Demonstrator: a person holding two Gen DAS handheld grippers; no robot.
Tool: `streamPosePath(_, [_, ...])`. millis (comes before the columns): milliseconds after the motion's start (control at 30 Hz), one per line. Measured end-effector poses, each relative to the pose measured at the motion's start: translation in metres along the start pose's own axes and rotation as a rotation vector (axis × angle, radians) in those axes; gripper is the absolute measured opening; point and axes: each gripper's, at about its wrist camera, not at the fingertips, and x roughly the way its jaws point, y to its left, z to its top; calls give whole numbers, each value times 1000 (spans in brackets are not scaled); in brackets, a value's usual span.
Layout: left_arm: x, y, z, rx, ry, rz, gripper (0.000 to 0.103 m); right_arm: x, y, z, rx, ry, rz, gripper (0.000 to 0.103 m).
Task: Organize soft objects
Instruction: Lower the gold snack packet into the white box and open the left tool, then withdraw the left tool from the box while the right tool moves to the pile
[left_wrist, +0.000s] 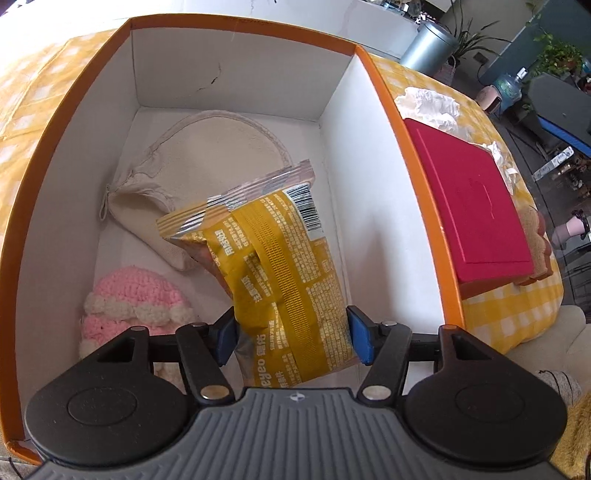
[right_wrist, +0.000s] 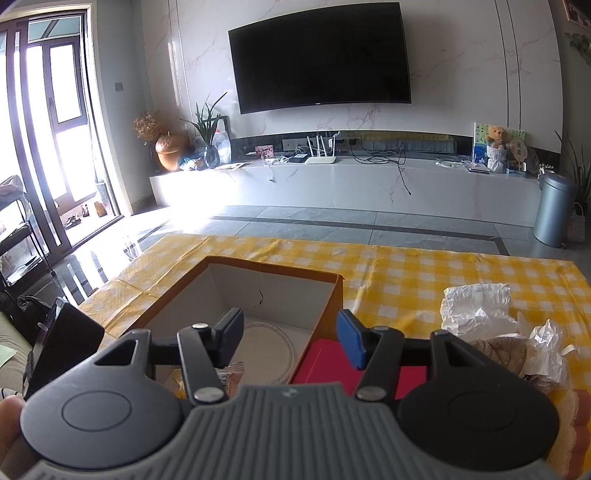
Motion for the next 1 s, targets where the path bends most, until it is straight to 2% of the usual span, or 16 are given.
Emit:
streamPosePath(67, [-3,-8,-3,59,-3,-3,78,1,0,0,-3,4,-10,59])
streamPosePath(100, [-4,-12,-5,95,-7,-29,80,2,1,0,-5,5,-13,59])
streamPosePath(167, [-9,-17,-8,152,11,-90,88,3,0,1,-4,9,-16,59])
streamPosePath(200, [-12,-20,-9,172,12,-96,88,3,0,1,-3,10,-18,60])
streamPosePath(433, [-41,-24,-15,180,-111,12,88,-1,-1,1,-3,3,-26,61])
streamPosePath(533, [-53,-25,-17,175,-203,106,88,-2,-1,2,-1,0,-32,62])
streamPosePath(667, [-73,-33,-21,202,-426,213,88,-8,-3,2,3,-12,-38,64])
streamPosePath(867, [-93,-41,-28,237,-604,220,89,-22,-11,2,27,-43,-61,67])
streamPosePath(1000, [-98,-51,-27,221,-673,239,94,-40,-28,1,64,-70,-100,71])
